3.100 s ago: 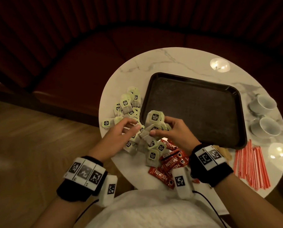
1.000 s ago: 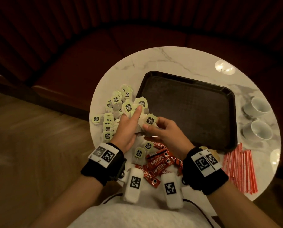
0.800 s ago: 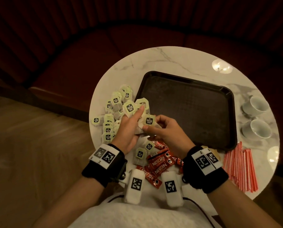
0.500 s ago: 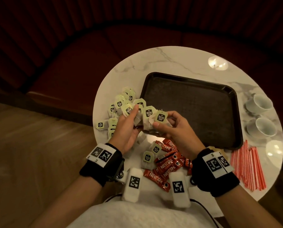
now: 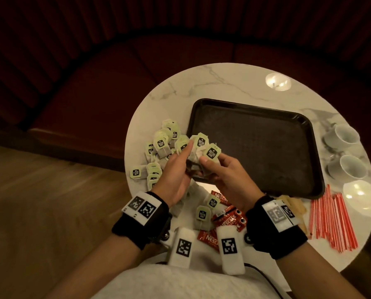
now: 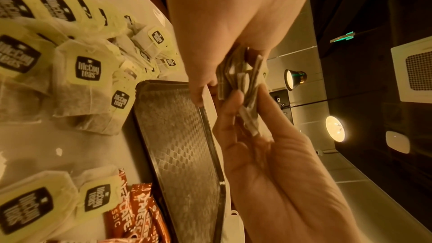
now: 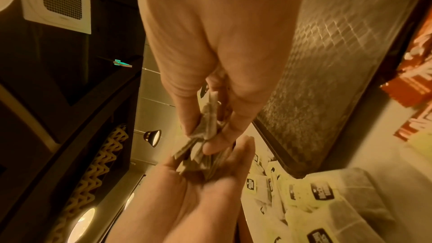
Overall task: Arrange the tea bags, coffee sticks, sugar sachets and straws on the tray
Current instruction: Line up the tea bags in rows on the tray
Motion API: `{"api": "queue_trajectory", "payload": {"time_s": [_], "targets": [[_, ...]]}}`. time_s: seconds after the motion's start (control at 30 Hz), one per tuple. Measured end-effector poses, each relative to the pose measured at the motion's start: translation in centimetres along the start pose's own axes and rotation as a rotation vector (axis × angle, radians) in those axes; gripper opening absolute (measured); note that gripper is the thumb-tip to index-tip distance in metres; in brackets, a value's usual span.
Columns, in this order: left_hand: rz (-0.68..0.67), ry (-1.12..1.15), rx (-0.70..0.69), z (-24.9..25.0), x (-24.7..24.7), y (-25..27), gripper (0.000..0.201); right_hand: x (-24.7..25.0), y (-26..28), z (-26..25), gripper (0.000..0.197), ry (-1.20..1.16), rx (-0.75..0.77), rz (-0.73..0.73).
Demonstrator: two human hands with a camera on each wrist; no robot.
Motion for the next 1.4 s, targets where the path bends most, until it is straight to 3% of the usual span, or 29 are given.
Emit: {"api": "queue_trajectory", "payload": {"time_s": [0.2, 0.4, 0.5, 0.73, 0.9, 1.03, 1.2, 1.4], "targets": [[-0.129, -0.045, 0.063, -0.1, -0.7, 0.1, 0.047, -0.1, -0.5, -0.1, 0.033, 0.024, -0.012, -0.014], [-0.211, -0.023, 0.009, 1.3, -0.9, 0.2, 0.026, 0.4, -0.3, -0.2, 0.048, -0.052, -0.014, -0.043], [-0.192, 0.013, -0.005, 1.5, -0.7, -0.1, 0.021, 0.4, -0.2, -0.4, 0.054, -0.073, -0.030, -0.077], [-0.173, 0.052, 0.102, 0.5, -1.0, -0.3, 0.041, 0.4, -0.5, 0.0, 0.053, -0.084, -0.065, -0.072], [-0.125, 0.060, 0.209, -0.1, -0.4, -0.5, 0.047, 0.6, -0.7, -0.1, 0.033, 0.045, -0.042, -0.021], [-0.120, 0.046, 0.216, -0.2, -0.4, -0.4, 0.038, 0.8, -0.8, -0.6, 0.031, 0.162, -0.014, -0.002], [-0.071, 0.039, 0.210, -0.7, 0.5, -0.6, 0.042, 1.0, -0.8, -1.4, 0.032, 0.242, 0.028, 0.056], [-0.056, 0.043, 0.153, -0.2, 0.5, -1.0, 0.035, 2.1, -0.7, -1.9, 0.034, 0.105, 0.048, 0.150]]}}
Point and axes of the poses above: each hand's wrist, its own y-axis away from the middle knuckle, its own x-axis out of the back of the hand, z = x × y, the point moved 7 cm from there along -y, towards the middle knuckle, and after that the axes turned 6 degrees about -z, right-handed, at the moved point
